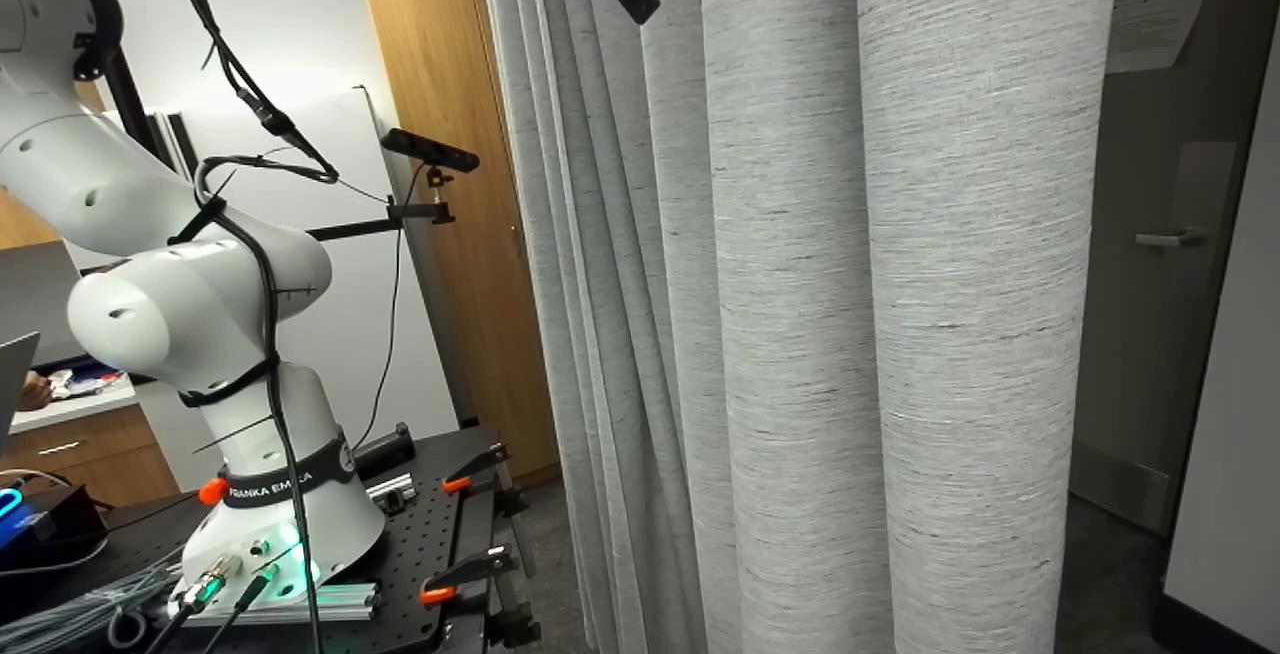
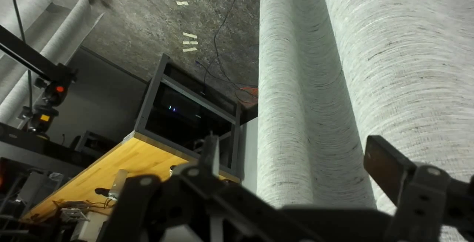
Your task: Slide the curtain to the left
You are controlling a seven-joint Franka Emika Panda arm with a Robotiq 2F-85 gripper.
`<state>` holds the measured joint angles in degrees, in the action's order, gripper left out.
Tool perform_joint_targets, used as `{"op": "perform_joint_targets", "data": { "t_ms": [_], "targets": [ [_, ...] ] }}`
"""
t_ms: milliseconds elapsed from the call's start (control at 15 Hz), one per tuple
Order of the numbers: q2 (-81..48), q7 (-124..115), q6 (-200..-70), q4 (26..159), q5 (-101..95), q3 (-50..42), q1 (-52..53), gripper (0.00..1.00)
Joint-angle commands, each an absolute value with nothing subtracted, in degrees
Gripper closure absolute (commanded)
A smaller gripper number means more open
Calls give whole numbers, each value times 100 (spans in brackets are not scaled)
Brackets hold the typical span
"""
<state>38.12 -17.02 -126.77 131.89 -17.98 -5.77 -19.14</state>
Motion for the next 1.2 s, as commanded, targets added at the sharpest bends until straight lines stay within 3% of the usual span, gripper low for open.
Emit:
{"op": "perform_joint_targets", "data": {
  "t_ms": [0,667,1133],
  "targets": [
    [3442,-1689,-12614,12840,-1779,-608,-2004,0],
    [2188,-1421,-13060,11665,-1844,-758,-1891,0],
    [1927,-1659,-14197,11412,-2122,-715,-2018,0]
  ]
}}
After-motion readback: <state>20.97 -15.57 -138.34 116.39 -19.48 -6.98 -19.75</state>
